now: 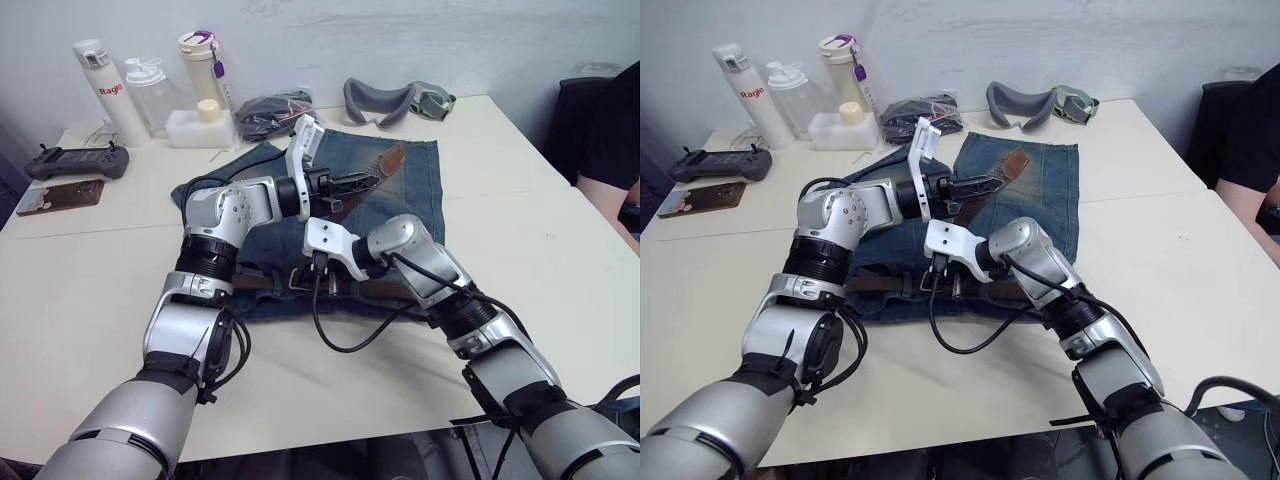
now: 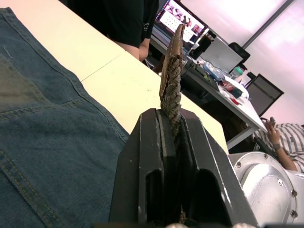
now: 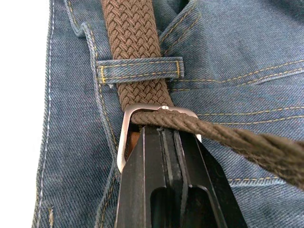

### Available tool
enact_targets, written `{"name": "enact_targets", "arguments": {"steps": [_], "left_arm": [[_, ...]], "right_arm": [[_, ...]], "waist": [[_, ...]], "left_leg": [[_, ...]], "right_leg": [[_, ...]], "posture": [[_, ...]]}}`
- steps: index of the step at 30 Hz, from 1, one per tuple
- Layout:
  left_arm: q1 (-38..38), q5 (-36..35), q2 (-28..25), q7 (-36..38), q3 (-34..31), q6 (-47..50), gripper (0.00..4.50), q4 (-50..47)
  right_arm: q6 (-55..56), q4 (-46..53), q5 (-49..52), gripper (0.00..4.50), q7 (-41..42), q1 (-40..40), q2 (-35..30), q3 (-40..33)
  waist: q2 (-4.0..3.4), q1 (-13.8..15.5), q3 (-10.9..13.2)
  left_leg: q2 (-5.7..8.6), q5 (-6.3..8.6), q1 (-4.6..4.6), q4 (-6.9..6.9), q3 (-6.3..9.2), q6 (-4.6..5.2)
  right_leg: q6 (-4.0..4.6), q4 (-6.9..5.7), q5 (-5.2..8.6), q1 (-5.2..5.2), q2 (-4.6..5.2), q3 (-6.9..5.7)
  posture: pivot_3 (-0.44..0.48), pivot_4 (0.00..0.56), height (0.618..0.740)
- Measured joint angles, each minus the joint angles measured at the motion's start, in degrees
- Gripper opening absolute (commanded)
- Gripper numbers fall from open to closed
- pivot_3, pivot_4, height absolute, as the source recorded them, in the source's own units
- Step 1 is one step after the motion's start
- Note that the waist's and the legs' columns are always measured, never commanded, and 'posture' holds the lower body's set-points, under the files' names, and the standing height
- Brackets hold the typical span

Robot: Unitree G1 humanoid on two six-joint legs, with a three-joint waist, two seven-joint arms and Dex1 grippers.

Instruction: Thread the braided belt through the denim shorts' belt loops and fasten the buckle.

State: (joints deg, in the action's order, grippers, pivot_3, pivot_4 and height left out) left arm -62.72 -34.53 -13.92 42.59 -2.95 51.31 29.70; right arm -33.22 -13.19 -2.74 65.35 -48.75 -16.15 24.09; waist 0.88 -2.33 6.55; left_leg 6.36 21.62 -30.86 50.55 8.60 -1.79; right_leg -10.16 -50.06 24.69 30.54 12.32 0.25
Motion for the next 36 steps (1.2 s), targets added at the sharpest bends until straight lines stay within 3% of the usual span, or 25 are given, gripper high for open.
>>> {"name": "enact_targets", "arguments": {"steps": [9, 13, 19, 27, 32, 36], "left_arm": [[9.54, -1.77, -6.47, -3.02, -5.22, 5.93, 0.00, -17.06], [12.42, -1.44, -7.41, -2.92, -2.25, 6.32, 0.00, -22.88], [15.75, 2.60, -11.41, -0.63, 5.43, 3.09, 0.00, -28.16], [16.01, 4.85, -11.57, 0.49, 6.91, -0.89, 0.00, -28.28], [15.61, 3.74, -11.09, -2.95, 0.64, 0.20, 0.00, -25.85], [15.95, 1.26, -11.81, -5.96, -5.61, 3.53, 0.00, -24.84]], "right_arm": [[-23.72, 15.64, 14.30, 0.05, -6.78, 9.81, -2.28, -17.50], [-31.33, 20.68, 18.70, 0.05, -11.34, 9.82, -5.89, -25.40], [-34.29, 23.76, 22.84, 0.05, -15.19, 9.62, -12.54, -33.09], [-28.79, 29.28, 26.25, 0.05, -14.97, 9.49, -17.10, -30.60], [-29.21, 34.77, 30.54, 0.05, -13.20, 11.78, -19.27, -26.57], [-29.11, 33.72, 31.34, 0.05, -15.80, 12.81, -14.36, -22.84]], "waist": [[-0.03, 0.88, 0.58], [0.04, 0.86, 1.03], [0.01, 0.71, 1.20], [0.07, 0.78, 1.48], [0.20, 0.70, 1.65], [0.20, 0.43, 1.67]], "left_leg": [[0.15, -0.14, -0.32, -0.54, 0.35, 0.00], [0.22, -0.18, -0.33, -0.59, 0.31, 0.07], [0.10, -0.20, -0.30, -0.64, 0.22, 0.04], [0.10, -0.22, -0.32, -0.67, 0.21, 0.07], [0.06, -0.23, -0.32, -0.72, 0.25, 0.10], [0.02, -0.25, -0.29, -0.73, 0.24, 0.08]], "right_leg": [[0.01, 0.62, -0.01, 0.09, -0.16, 0.07], [-0.03, 0.66, -0.03, 0.09, 0.05, 0.06], [-0.03, 0.67, -0.03, 0.10, 0.13, 0.07], [-0.07, 0.74, -0.05, 0.10, 0.15, 0.06], [-0.08, 0.85, -0.05, 0.08, 0.13, 0.04], [-0.12, 0.84, -0.08, 0.09, 0.10, 0.07]], "posture": [[0.000, 0.150, 0.641], [0.000, 0.150, 0.641], [0.000, 0.150, 0.641], [0.000, 0.150, 0.641], [0.000, 0.150, 0.641], [0.000, 0.150, 0.641]]}}
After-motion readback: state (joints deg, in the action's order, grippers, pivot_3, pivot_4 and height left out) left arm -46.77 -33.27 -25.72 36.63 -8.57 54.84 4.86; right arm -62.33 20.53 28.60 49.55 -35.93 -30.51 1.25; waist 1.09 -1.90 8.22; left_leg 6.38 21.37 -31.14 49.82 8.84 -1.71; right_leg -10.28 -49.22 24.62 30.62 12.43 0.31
